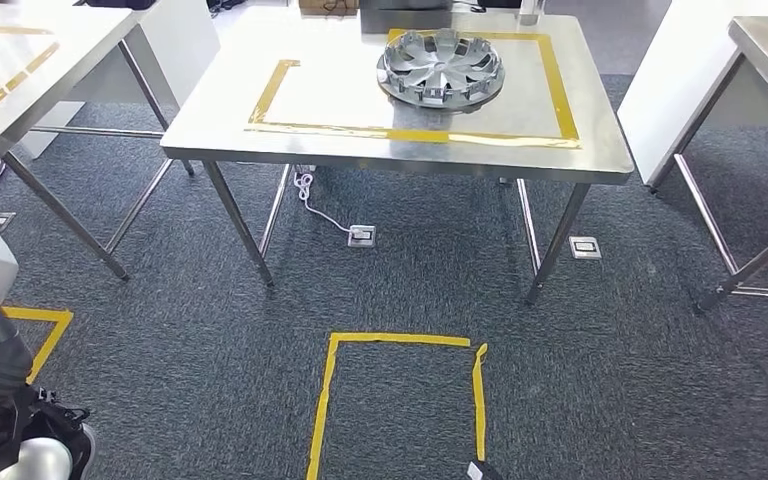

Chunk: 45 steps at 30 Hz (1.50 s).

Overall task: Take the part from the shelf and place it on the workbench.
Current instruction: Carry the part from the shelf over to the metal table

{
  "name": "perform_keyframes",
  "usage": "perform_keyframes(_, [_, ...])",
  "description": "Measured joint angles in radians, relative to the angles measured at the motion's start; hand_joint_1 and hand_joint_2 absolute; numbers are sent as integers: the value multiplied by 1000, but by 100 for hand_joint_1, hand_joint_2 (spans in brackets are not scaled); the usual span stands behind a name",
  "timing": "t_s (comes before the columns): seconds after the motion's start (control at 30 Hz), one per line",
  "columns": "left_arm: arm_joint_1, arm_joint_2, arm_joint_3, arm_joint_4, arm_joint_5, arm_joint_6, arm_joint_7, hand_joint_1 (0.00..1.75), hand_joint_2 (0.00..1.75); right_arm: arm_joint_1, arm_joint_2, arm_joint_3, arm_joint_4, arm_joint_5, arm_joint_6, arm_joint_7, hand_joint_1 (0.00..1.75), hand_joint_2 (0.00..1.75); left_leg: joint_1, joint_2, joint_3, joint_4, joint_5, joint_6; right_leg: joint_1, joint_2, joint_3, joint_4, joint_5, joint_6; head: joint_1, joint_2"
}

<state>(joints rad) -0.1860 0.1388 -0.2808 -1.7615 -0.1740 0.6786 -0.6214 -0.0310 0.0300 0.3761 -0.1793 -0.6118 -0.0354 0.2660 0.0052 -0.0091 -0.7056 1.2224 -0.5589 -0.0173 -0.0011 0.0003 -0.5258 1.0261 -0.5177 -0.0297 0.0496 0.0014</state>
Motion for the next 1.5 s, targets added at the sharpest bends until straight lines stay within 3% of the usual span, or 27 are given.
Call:
perform_keyframes(0.03, [0, 0, 0, 0, 0, 0, 0, 175, 175, 0, 0, 0, 0, 0, 0, 0, 0, 0, -2, 3, 13, -65, 56, 5, 1, 0, 13, 0, -12, 3, 0, 0])
perform_keyframes(0.1, [0, 1, 2, 0, 0, 0, 0, 175, 175, -1, 0, 0, 0, 1, 0, -1, 0, 0, -7, 7, 32, -153, 125, 15, 4, 1, 31, 0, -35, 13, -2, 0])
perform_keyframes(0.13, [1, 1, 3, 0, 1, 0, 1, 175, 175, -2, 0, 0, 0, 1, 0, 1, 0, 0, -8, 7, 36, -171, 136, 20, 5, 1, 38, 4, -42, 20, -2, 0])
perform_keyframes(0.23, [1, 2, 4, -1, 2, 0, 1, 175, 175, -4, 0, 0, 0, 2, 0, 11, 0, 0, -5, 1, 64, -180, 124, 38, 6, 0, 46, 34, -45, 37, 0, 0])
perform_keyframes(0.3, [2, 2, 4, -3, 2, 1, 1, 175, 175, -6, 0, 0, 0, 0, 0, 13, 0, 0, -5, 0, 88, -182, 111, 48, 3, 2, -5, 119, -56, 45, 2, 0])
perform_keyframes(0.37, [4, 3, 5, -3, 2, 3, 1, 175, 175, -5, 0, 0, 0, -1, 0, 6, 0, 0, -6, -2, 106, -182, 92, 53, 3, 2, -91, 232, -101, 50, 3, 0])
perform_keyframes(0.43, [8, 3, 5, -3, 3, 3, 1, 175, 175, -3, 0, 0, 0, -3, 0, -5, 0, 0, -7, -5, 131, -182, 69, 52, 2, 2, -155, 273, -142, 53, 3, 0])
perform_keyframes(0.47, [9, 3, 5, -3, 3, 4, 1, 175, 175, -2, 0, 0, 0, -4, 0, -9, 0, 0, -7, -7, 148, -182, 56, 51, 2, 2, -167, 250, -135, 53, 3, 0])
perform_keyframes(0.5, [10, 2, 5, -4, 3, 4, 1, 175, 175, -2, 0, 0, 0, -6, 0, -10, 0, 0, -8, -8, 166, -182, 42, 50, 2, 2, -167, 203, -100, 52, 3, 0])
perform_keyframes(0.57, [10, 2, 4, -4, 3, 6, 1, 175, 175, 2, 0, 0, 1, -7, 0, -11, 0, 0, -9, -10, 195, -181, 14, 46, 6, 2, -158, 86, 24, 42, 3, 0])
perform_keyframes(0.6, [11, 2, 4, -5, 2, 6, 1, 175, 175, 5, 0, 0, 1, -9, 0, -15, 0, 0, -10, -12, 203, -182, 1, 41, 9, 2, -154, 49, 68, 36, 2, 0])
perform_keyframes(0.63, [11, 1, 4, -5, 2, 7, 1, 175, 175, 7, 0, 0, 2, -10, -1, -19, 0, 0, -10, -14, 212, -180, -8, 36, 12, 2, -150, 28, 93, 29, 1, 0])
perform_keyframes(0.73, [11, 1, 4, -9, -4, 8, 2, 175, 175, 5, 0, 0, 3, -15, 0, -8, 0, 0, -8, -14, 231, -167, -16, 18, 13, 2, -118, 15, 80, 9, 2, 0])
perform_keyframes(0.8, [10, 0, 5, -13, -11, 8, 3, 175, 175, 2, 0, 0, 3, -17, 0, 8, 0, 0, -7, -7, 194, -96, -21, 10, 9, 3, -87, 7, 66, -2, -2, 0])
perform_keyframes(0.9, [14, 0, 5, -15, -17, 8, 10, 175, 175, 2, 2, 0, 3, -18, -1, 7, 0, 0, -3, -2, 73, 53, -68, -1, 6, 3, -46, 4, 31, -8, -5, 0])
perform_keyframes(0.97, [17, 0, 5, -15, -22, 6, 14, 175, 175, 3, 4, 0, 3, -20, -2, 6, 0, 0, -1, -2, 23, 53, -84, -7, 4, 4, -11, 4, 3, -6, -5, 0])
perform_keyframes(1.0, [17, -1, 4, -15, -25, 3, 15, 175, 175, 3, 5, 0, 3, -21, -2, 6, 0, 0, -1, -1, 16, 17, -60, -7, 3, 5, 9, 4, -13, -4, -5, 0])
perform_keyframes(1.07, [17, -1, 4, -14, -31, -2, 20, 175, 175, 3, 6, 0, 3, -24, -4, 6, 0, 0, -1, 3, 14, -88, 58, -2, 2, 6, 43, 5, -44, 4, -6, 0])
perform_keyframes(1.13, [17, -2, 3, -14, -34, -7, 24, 175, 175, 2, 7, -1, 4, -26, -5, 7, 0, 0, -4, 6, 17, -150, 144, 12, 5, 7, 62, 4, -67, 17, -10, 0])
perform_keyframes(1.23, [10, -3, 2, -16, -36, -10, 26, 175, 175, 0, 7, -1, 4, -27, -5, 12, 0, 0, -3, 3, 33, -165, 143, 32, 7, 7, 68, 17, -66, 31, -9, 0])
perform_keyframes(1.27, [7, -3, 2, -17, -37, -10, 26, 175, 175, -2, 7, -1, 4, -27, -5, 12, 0, 0, -1, 2, 43, -171, 137, 39, 6, 7, 52, 48, -58, 35, -8, 0])
perform_keyframes(1.33, [6, -5, 2, -18, -37, -10, 26, 175, 175, -4, 7, -1, 4, -27, -5, 7, 0, 0, 0, 2, 66, -180, 123, 48, 5, 6, -18, 155, -63, 42, -6, 0])
perform_keyframes(1.4, [6, -6, 2, -18, -38, -10, 26, 175, 175, -4, 7, -2, 4, -28, -5, -19, 0, 0, 0, 2, 89, -182, 104, 52, 5, 6, -108, 258, -111, 48, -5, 0])
perform_keyframes(1.47, [7, -7, 2, -18, -38, -10, 26, 175, 175, -2, 7, -2, 4, -28, -5, -45, 0, 0, -1, 0, 118, -182, 81, 51, 4, 6, -161, 271, -145, 51, -5, 0])
perform_keyframes(1.5, [7, -7, 2, -18, -38, -10, 26, 175, 175, -2, 7, -2, 4, -28, -5, -51, 0, 0, -1, 0, 135, -182, 68, 50, 3, 6, -167, 237, -129, 50, -5, 0])
